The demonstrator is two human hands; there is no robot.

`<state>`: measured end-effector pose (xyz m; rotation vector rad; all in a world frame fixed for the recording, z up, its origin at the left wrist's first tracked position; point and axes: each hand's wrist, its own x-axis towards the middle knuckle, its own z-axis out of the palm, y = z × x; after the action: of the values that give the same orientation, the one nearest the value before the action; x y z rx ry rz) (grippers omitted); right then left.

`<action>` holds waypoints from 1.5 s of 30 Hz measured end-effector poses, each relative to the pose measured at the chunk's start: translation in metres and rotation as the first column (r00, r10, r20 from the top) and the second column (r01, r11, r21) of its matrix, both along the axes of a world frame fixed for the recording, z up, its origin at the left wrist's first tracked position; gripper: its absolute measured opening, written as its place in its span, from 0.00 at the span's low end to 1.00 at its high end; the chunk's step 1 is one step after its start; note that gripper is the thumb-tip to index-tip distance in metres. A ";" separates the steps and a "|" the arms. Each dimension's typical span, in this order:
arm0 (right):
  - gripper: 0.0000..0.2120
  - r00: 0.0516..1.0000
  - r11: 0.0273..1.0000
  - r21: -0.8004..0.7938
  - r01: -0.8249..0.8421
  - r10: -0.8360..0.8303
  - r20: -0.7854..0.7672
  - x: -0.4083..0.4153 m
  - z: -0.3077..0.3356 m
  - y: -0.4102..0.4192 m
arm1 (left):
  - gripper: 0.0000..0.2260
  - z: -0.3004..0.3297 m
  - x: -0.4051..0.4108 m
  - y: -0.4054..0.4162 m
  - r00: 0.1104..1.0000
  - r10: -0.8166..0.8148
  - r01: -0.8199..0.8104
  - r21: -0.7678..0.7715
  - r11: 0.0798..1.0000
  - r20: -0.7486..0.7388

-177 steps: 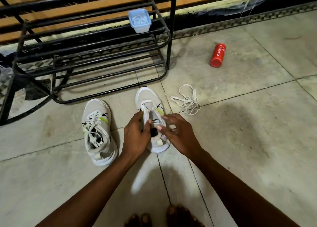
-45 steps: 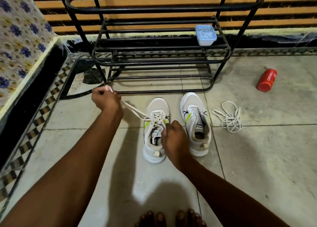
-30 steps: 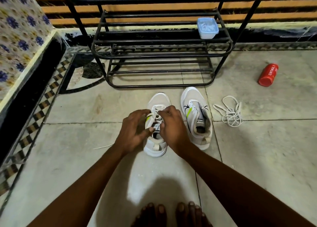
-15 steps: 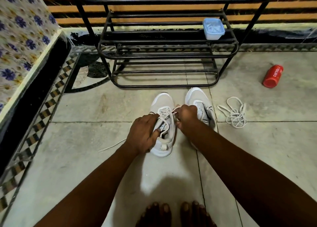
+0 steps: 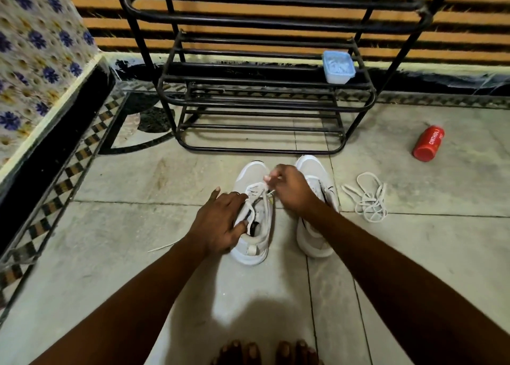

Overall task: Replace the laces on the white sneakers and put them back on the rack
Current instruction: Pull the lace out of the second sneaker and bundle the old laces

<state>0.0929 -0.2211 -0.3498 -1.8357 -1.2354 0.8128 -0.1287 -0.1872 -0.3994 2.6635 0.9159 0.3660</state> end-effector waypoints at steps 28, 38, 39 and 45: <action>0.08 0.585 0.822 -0.144 0.551 -0.503 -0.636 -0.006 0.024 0.005 | 0.27 -0.004 0.004 -0.001 1.000 0.010 -0.010 0.002 1.000 -0.015; 0.05 0.729 0.871 -0.307 -0.383 0.490 0.478 0.019 0.039 -0.024 | 0.27 -0.001 0.003 -0.002 1.000 0.009 -0.009 0.000 1.000 -0.005; 0.05 0.629 0.837 -0.356 -0.416 0.547 0.553 0.016 0.045 -0.024 | 0.26 -0.002 0.004 -0.001 1.000 0.003 -0.003 0.000 1.000 -0.004; 0.07 0.344 0.903 -0.156 -0.400 0.306 0.888 0.008 0.039 -0.019 | 0.26 -0.001 0.006 0.002 1.000 -0.014 0.015 0.057 0.998 -0.002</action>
<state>0.1011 -0.2401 -0.3108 -1.9761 -2.3851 -0.1863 -0.1232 -0.1855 -0.4005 2.7209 0.8990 0.3931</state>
